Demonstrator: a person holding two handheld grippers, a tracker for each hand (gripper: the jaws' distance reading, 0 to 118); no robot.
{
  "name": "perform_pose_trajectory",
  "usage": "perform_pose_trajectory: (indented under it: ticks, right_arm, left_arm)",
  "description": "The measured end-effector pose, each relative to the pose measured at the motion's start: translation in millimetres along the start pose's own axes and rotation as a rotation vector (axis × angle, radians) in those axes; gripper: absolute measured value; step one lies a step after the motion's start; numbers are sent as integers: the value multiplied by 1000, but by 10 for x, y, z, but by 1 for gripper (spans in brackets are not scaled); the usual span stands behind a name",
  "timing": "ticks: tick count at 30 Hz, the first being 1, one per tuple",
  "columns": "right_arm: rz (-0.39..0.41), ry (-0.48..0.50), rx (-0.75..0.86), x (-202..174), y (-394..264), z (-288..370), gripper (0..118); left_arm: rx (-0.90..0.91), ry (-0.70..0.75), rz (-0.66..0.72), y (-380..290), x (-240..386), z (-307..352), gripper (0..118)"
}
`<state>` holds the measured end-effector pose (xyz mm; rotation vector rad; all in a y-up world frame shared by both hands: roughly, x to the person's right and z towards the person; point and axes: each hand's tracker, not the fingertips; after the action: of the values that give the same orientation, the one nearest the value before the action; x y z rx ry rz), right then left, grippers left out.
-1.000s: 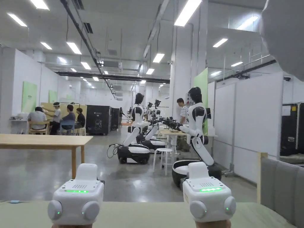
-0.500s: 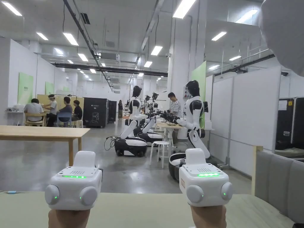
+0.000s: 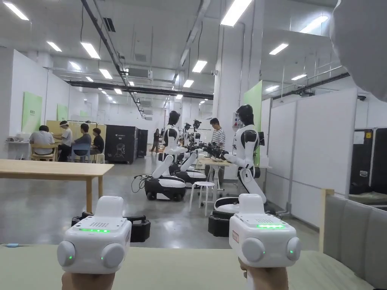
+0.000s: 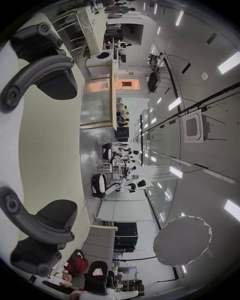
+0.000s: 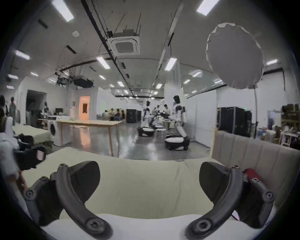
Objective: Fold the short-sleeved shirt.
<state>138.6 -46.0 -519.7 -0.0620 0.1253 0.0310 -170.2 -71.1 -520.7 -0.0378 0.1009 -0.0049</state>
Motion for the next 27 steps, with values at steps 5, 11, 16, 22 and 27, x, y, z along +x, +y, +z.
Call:
perform_pose_trajectory:
  ticks: [5, 11, 16, 22, 27]
  right_arm:
    - [14, -13, 41, -66, 112, 242, 118]
    - [-52, -42, 96, 36, 161, 347, 118]
    - [-84, -65, 61, 115, 168, 300, 118]
    - [-73, -107, 36, 77, 149, 310, 118]
    - [-94, -94, 46, 91, 128, 307, 118]
  left_arm:
    - [-10, 5, -23, 35, 17, 7, 118]
    - [6, -22, -25, 91, -29, 24, 118]
    - [21, -10, -36, 126, -27, 72, 118]
    - [29, -2, -50, 138, -25, 63, 118]
    - [28, -2, -60, 132, -5, 79, 118]
